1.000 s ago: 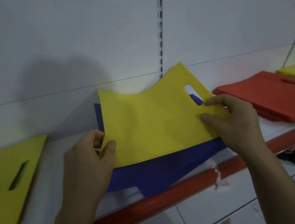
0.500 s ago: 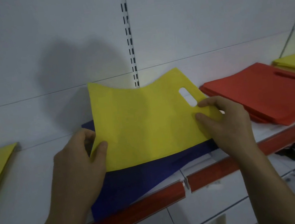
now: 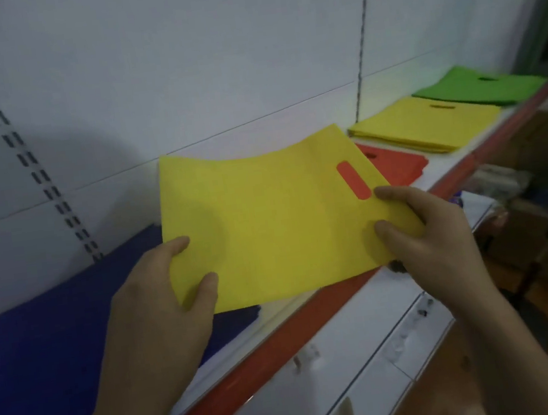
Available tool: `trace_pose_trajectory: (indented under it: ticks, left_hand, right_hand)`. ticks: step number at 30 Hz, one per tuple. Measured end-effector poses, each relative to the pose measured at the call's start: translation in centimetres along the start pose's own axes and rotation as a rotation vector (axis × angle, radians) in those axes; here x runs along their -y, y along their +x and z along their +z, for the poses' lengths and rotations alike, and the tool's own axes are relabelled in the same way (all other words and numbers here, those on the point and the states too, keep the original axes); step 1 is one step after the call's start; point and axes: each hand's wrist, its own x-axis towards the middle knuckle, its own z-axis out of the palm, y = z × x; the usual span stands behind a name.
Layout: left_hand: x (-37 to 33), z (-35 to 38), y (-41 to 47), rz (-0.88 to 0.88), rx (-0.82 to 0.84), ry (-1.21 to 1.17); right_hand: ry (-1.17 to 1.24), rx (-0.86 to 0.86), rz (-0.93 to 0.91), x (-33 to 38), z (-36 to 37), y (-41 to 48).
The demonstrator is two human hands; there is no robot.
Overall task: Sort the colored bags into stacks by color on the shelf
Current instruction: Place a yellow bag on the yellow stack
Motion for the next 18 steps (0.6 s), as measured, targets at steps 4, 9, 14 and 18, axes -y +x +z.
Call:
trace_pose_trajectory:
  ticks: [4,9,14,18]
  left_hand:
    - [-5.5,7.1,1.7,0.044,0.018,-0.025]
    - [-13.4,17.0,3.8,0.094,0.002,-0.011]
    - [-20.0,24.9,5.9,0.078,0.016,-0.011]
    - [-23.2,29.3,8.2,0.053,0.033,0.024]
  right_hand:
    - [-0.048,-0.048,0.023,-4.8,-6.1,3.1]
    - [-0.114,-0.02,0.043,-11.3,-15.1,8.7]
    - [-0.189,-0.008,0.03,-16.3,-22.1,14.7]
    - [-0.199,-0.016,0.018,-19.0,-24.8,19.4]
